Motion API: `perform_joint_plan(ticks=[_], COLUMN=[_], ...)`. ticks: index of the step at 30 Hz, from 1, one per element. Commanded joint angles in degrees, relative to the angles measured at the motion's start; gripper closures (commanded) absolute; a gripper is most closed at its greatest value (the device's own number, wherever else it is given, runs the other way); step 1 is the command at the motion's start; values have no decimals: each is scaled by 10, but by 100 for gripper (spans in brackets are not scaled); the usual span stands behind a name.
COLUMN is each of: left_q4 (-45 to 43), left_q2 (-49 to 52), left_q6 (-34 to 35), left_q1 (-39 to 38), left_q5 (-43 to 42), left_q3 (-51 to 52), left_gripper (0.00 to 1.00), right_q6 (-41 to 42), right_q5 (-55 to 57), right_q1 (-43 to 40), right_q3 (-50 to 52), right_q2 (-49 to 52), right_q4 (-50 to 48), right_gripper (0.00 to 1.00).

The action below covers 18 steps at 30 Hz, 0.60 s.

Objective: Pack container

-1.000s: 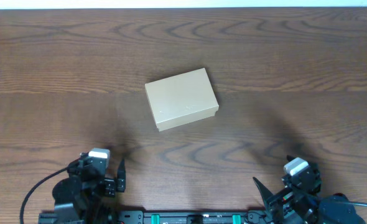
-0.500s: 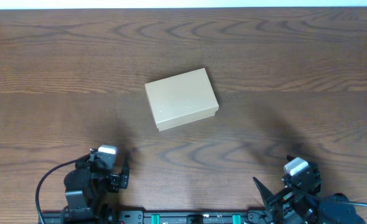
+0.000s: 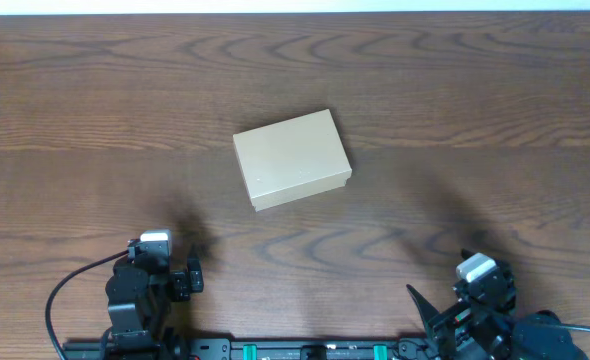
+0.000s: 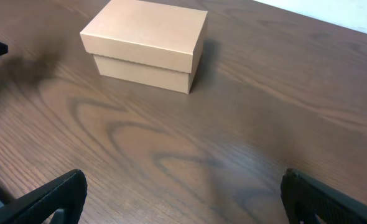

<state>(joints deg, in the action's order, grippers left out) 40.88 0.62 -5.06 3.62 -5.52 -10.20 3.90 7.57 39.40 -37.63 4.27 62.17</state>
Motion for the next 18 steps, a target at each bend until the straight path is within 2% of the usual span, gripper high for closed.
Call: perform_joint_plan(ticks=[1, 13, 18], left_q4=[0, 0, 0], left_q2=[-4, -4, -4], left_q6=[10, 10, 10], left_q1=[-3, -3, -3], left_q5=[11, 11, 11], left_q3=[9, 9, 9], left_gripper=[5, 5, 5], right_q6=[8, 3, -45], right_q5=[8, 22, 29], right_q1=[0, -7, -113], right_q3=[3, 3, 25], right_q2=[-2, -2, -2], right_q4=[1, 0, -12], right_gripper=[1, 1, 1])
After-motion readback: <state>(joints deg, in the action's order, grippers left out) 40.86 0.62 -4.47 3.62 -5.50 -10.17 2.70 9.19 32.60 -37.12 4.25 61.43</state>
